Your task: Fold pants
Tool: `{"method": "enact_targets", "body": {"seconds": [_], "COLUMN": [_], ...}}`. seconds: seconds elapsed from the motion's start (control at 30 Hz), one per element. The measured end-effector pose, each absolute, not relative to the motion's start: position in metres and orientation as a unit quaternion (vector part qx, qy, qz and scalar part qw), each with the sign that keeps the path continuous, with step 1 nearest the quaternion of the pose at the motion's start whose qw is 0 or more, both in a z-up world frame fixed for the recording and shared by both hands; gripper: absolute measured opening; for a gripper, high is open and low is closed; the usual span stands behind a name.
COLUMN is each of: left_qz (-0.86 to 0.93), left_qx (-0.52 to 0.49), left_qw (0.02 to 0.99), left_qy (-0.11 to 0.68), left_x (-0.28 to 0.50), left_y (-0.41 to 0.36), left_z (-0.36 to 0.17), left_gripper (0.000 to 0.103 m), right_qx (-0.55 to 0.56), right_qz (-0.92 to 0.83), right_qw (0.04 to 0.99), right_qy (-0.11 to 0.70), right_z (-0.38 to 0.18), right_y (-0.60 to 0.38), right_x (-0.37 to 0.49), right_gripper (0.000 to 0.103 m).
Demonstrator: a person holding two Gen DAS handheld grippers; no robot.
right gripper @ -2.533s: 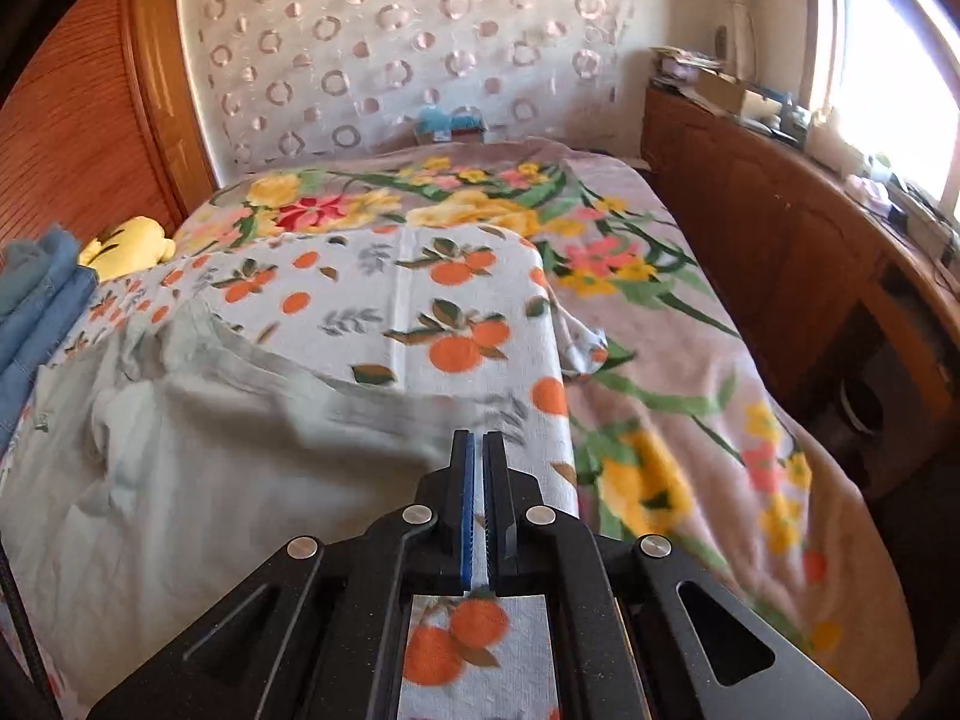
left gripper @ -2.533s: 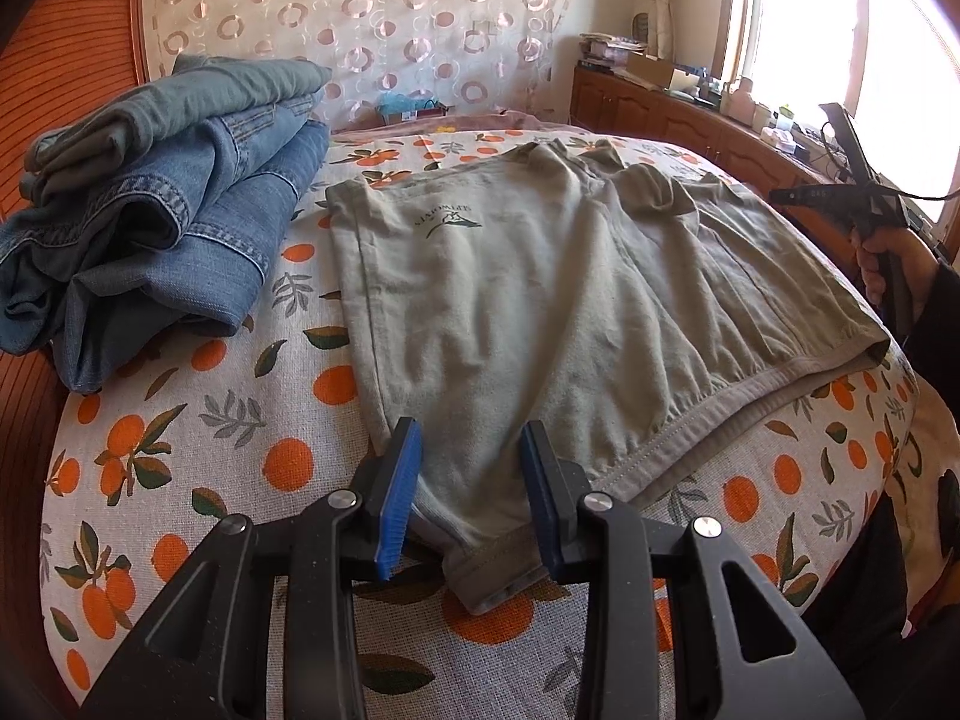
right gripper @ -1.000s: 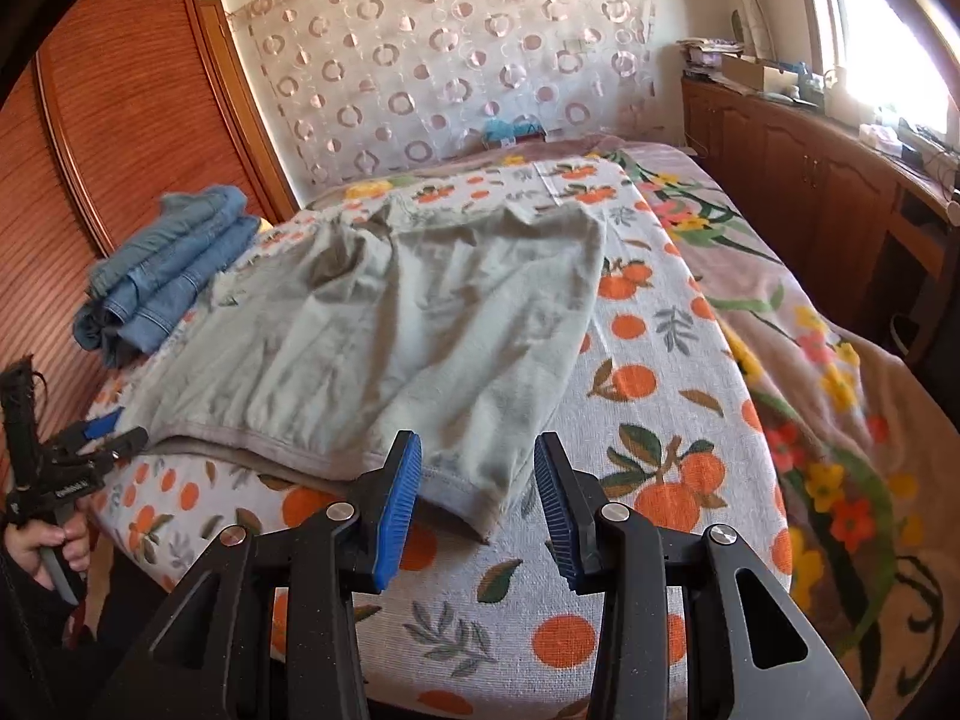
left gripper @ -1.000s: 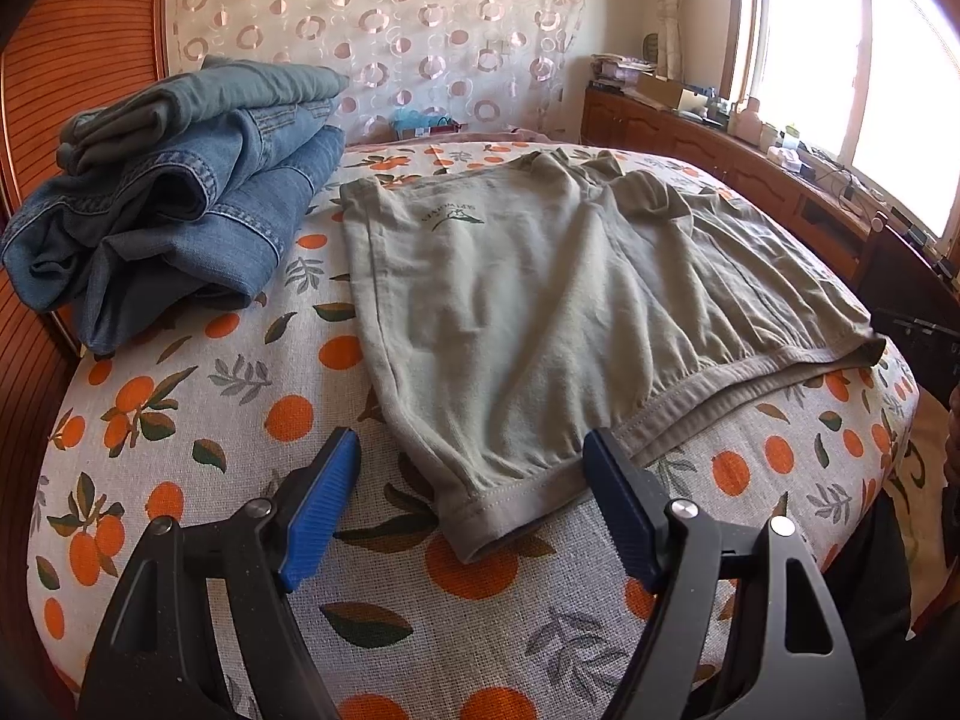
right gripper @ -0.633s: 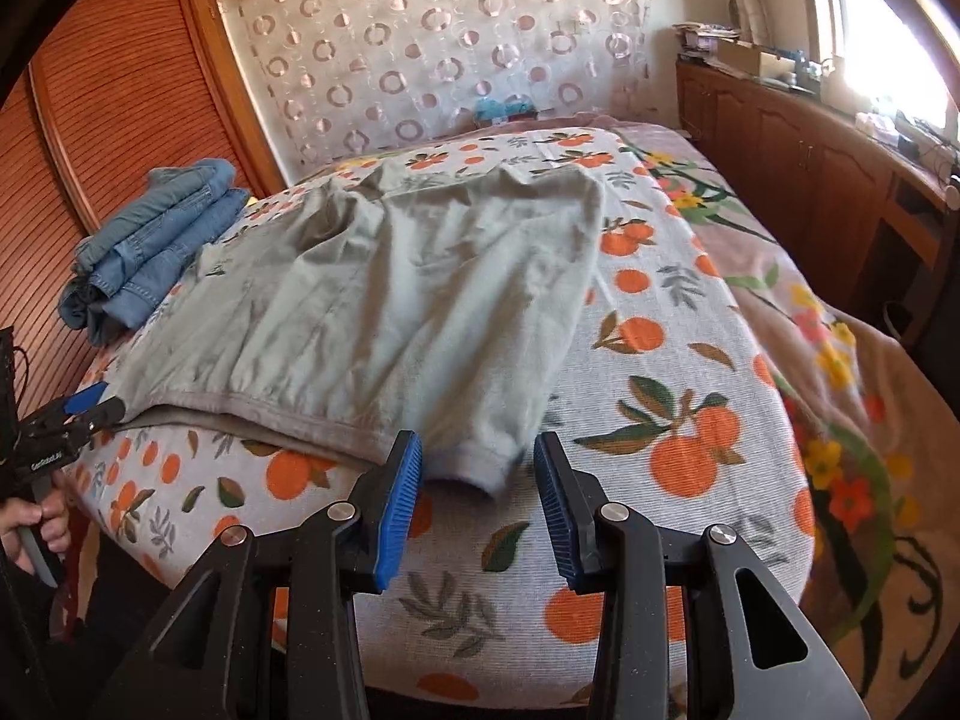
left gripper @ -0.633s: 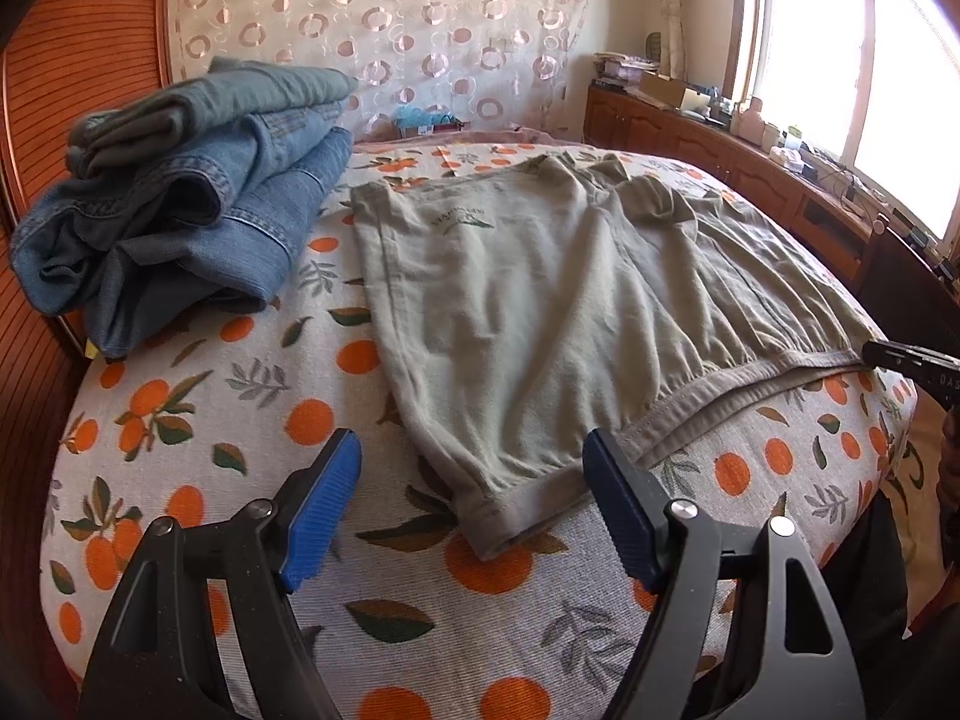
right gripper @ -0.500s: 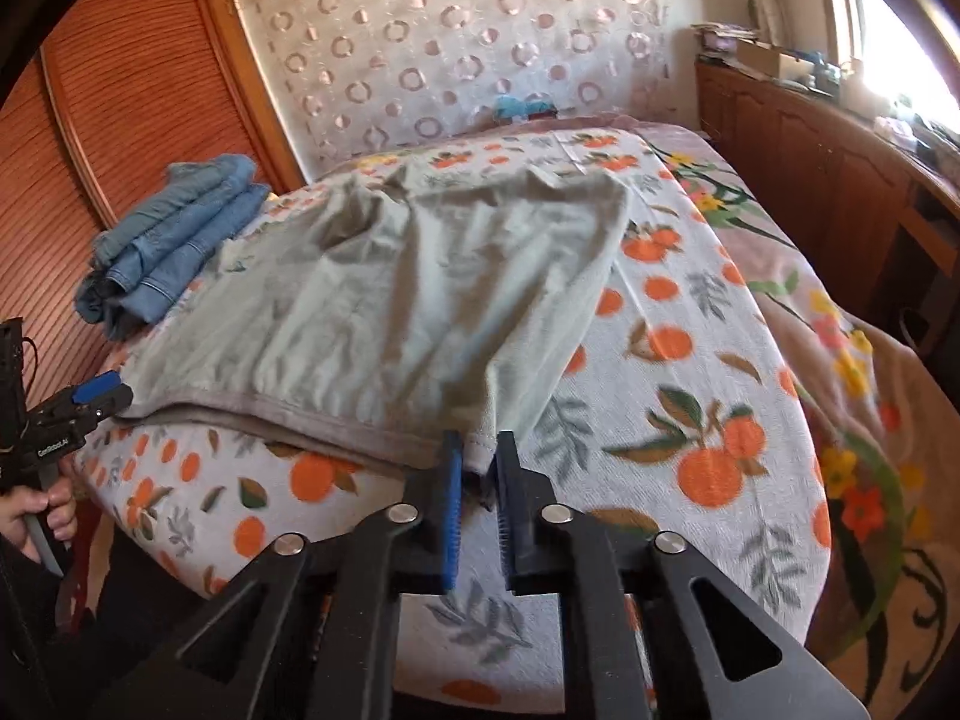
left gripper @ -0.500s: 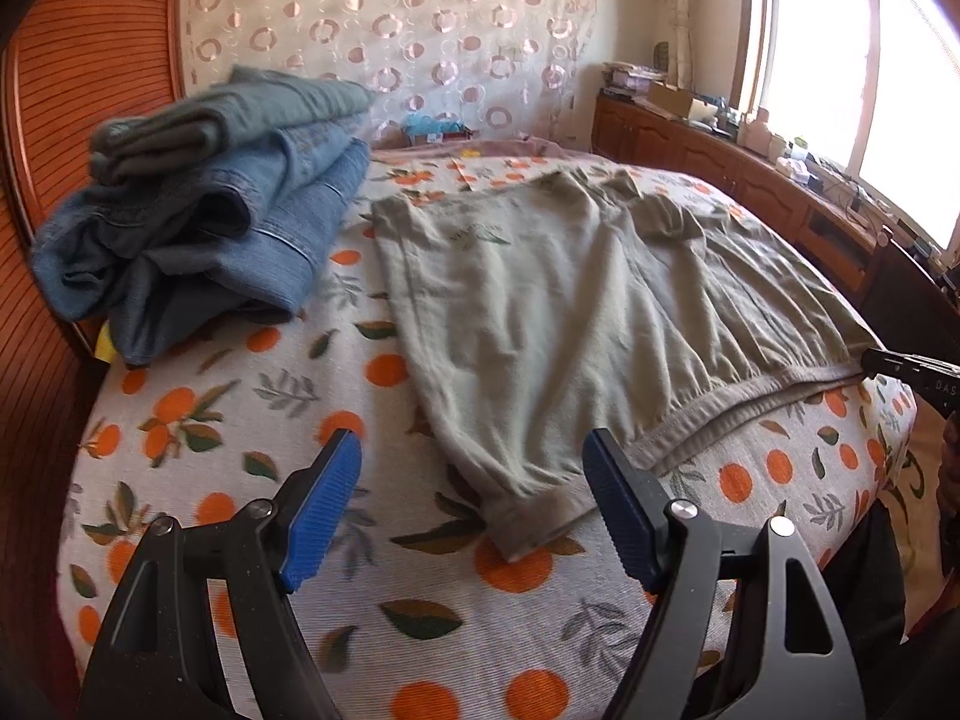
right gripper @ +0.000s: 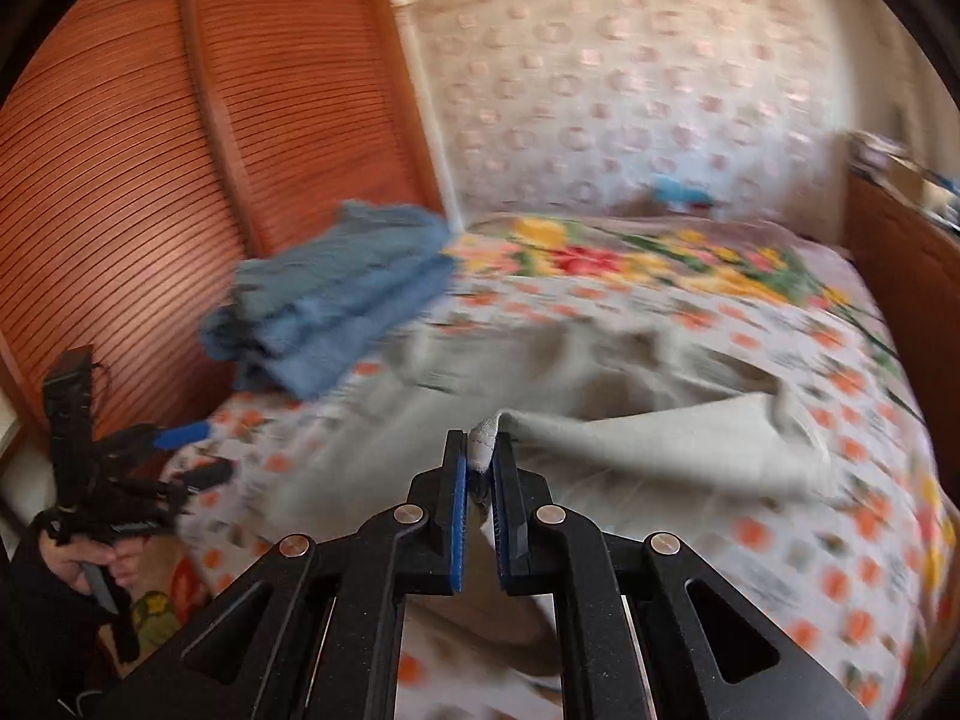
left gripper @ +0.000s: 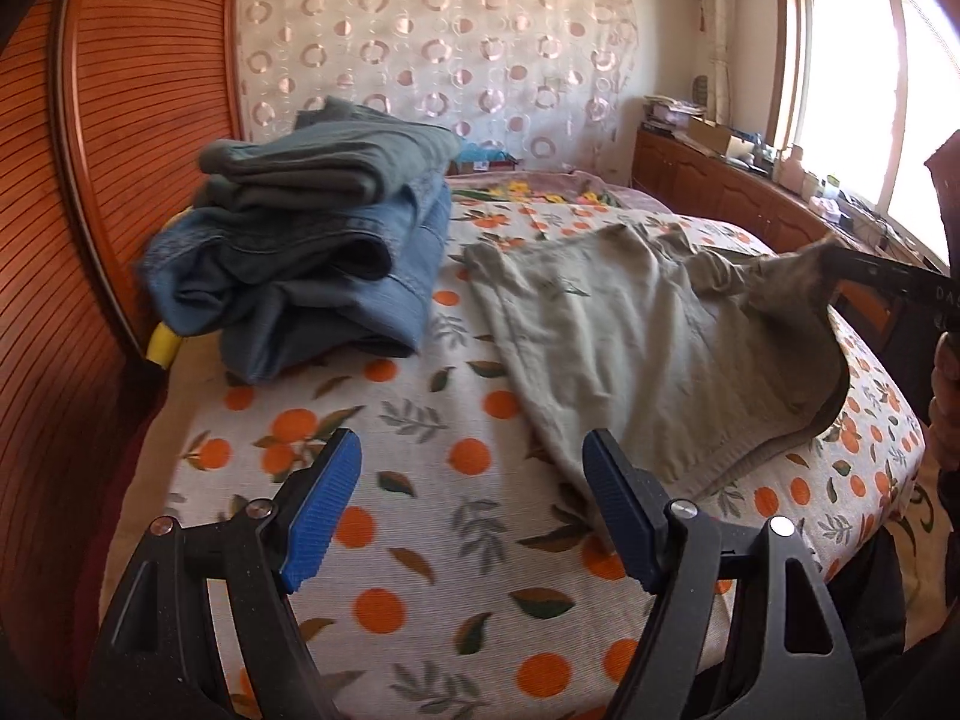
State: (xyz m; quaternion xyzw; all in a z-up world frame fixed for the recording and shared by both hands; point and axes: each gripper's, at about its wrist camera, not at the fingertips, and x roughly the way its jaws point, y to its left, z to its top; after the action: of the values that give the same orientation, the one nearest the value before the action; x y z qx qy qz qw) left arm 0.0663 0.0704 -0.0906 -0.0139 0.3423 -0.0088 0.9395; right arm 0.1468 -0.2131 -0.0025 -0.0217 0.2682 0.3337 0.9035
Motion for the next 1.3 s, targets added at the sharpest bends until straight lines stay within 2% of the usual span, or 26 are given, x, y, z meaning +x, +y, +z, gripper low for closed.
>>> {"method": "enact_targets", "body": {"seconds": [0.3, 0.43, 0.53, 0.6, 0.93, 1.3], "left_qz": [0.009, 0.006, -0.003, -0.010, -0.060, -0.078], "left_qx": [-0.020, -0.021, -0.024, -0.022, -0.009, -0.021], "left_qw": [0.940, 0.939, 0.938, 0.937, 0.938, 0.934], "left_qy": [0.340, 0.342, 0.345, 0.348, 0.341, 0.349], "left_x": [0.057, 0.058, 0.061, 0.064, 0.077, 0.095], "left_y": [0.090, 0.087, 0.081, 0.073, 0.035, 0.022], "left_z": [-0.087, -0.089, -0.091, -0.092, -0.084, -0.089], "left_gripper": [0.077, 0.077, 0.077, 0.077, 0.077, 0.077], "right_qx": [-0.042, -0.053, -0.049, -0.052, -0.051, -0.053], "right_qz": [0.433, 0.418, 0.417, 0.411, 0.353, 0.260], "right_qw": [0.843, 0.836, 0.836, 0.841, 0.876, 0.906], "right_qy": [0.316, 0.352, 0.352, 0.349, 0.325, 0.328], "right_z": [-0.043, -0.061, -0.060, -0.055, -0.040, -0.044], "right_y": [-0.119, -0.110, -0.124, -0.128, -0.186, -0.222], "right_x": [0.150, 0.157, 0.158, 0.151, 0.130, 0.175], "right_gripper": [0.008, 0.017, 0.023, 0.032, 0.039, 0.040]}}
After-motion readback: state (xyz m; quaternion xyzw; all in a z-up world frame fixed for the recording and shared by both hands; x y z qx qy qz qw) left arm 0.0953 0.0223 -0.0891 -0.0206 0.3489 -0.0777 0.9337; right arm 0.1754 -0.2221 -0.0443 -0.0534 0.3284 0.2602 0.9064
